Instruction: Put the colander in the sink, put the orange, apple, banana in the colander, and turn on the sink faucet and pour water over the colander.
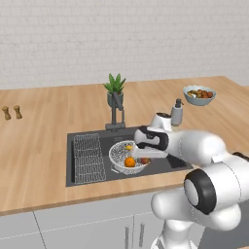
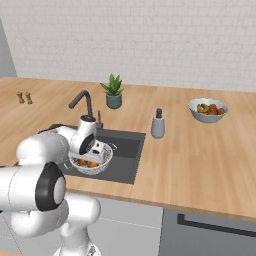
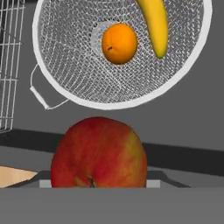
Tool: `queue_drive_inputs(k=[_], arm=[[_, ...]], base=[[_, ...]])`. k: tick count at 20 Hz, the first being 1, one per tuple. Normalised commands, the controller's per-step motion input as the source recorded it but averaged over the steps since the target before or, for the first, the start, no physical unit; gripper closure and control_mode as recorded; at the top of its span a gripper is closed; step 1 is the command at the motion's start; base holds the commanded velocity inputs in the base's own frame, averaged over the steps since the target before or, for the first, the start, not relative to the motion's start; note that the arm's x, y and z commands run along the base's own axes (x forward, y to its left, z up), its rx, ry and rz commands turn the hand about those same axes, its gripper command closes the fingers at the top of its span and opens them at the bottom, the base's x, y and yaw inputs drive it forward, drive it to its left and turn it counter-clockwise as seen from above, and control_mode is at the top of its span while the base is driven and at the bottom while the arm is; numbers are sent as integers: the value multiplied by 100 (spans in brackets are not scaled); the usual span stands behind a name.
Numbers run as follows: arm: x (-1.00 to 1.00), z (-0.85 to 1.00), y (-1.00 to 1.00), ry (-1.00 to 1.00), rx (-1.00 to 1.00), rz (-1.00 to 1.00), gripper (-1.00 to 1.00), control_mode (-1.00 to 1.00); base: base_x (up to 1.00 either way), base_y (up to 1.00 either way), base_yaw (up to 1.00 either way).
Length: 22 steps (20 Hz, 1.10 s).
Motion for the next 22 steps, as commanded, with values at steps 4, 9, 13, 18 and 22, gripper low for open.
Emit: queue_drive_inputs(k=[4,9,13,18,22], arm=[[46,-32,-1,0,-5,-1,100,-100],[20,-45,0,0,-10,0,100,-100],[28,-23,0,0,-3,0,100,-100],[45,-4,0,0,0,0,100,-100],[34,-21,0,0,-1,0,100,-100]], base=[[0,0,0],[0,0,0],[0,0,0],[0,0,0],[0,0,0]])
